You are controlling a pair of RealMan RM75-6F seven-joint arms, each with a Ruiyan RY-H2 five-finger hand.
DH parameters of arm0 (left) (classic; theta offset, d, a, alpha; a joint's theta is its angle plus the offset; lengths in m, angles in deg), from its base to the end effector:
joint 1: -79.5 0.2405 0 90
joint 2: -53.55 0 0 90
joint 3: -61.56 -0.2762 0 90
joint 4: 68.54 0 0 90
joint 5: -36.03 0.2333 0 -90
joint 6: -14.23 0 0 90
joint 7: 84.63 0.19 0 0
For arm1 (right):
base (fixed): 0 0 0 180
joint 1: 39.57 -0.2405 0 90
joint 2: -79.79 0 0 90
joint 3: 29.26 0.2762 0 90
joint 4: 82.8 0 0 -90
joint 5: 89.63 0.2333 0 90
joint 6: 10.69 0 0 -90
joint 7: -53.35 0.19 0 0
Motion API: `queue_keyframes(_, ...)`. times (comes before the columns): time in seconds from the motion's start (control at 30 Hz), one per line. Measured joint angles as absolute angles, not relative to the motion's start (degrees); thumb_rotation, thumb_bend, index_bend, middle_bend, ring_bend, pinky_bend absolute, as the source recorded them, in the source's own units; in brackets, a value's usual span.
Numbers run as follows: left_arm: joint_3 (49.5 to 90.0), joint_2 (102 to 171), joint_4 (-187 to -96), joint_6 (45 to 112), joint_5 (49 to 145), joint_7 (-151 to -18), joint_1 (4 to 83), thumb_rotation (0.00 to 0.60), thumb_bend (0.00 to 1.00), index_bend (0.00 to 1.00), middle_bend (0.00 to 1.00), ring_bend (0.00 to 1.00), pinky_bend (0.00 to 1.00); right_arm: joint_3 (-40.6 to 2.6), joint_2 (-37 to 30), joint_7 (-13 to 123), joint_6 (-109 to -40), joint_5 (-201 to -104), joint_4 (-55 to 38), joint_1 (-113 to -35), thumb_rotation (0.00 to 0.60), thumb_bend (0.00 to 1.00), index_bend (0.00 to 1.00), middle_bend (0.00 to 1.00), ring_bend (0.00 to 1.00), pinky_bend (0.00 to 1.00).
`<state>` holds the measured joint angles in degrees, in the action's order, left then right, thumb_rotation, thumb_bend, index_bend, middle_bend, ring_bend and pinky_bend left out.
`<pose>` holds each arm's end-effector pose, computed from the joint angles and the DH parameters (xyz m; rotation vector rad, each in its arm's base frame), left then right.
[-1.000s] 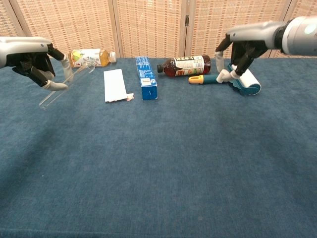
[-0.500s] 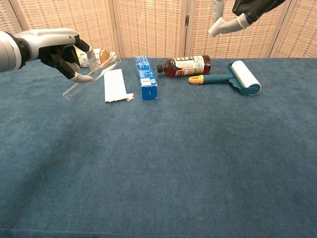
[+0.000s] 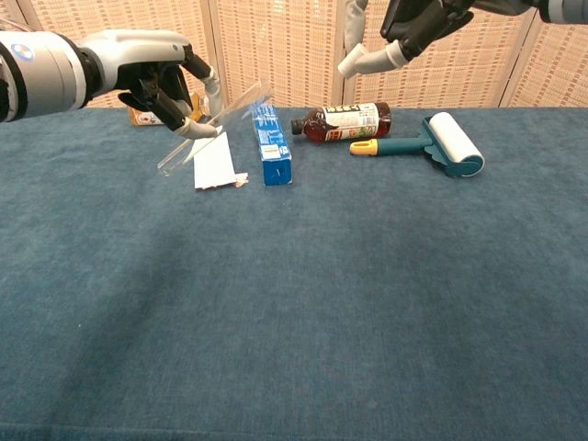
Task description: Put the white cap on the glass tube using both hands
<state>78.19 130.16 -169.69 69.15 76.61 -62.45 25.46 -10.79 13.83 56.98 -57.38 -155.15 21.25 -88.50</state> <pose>-0.0674 0.4328 0.0096 -1.7751 -1.1411 -1.0304 -0.0510 -0.4169 0.0585 1.9264 -1.1518 1.2738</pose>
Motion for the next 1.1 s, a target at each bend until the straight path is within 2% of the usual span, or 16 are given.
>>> queue_keyframes(1.1,78.9,129.5,-173.7,69.4,68.5,-62.9,20.6,0.6,0.4,0.64,1.0,1.0,1.0,-11.2,10.2,54.9,-58.6,-154.3,20.3,-91.5,0.6,0.58,0.64,1.0,1.0,1.0)
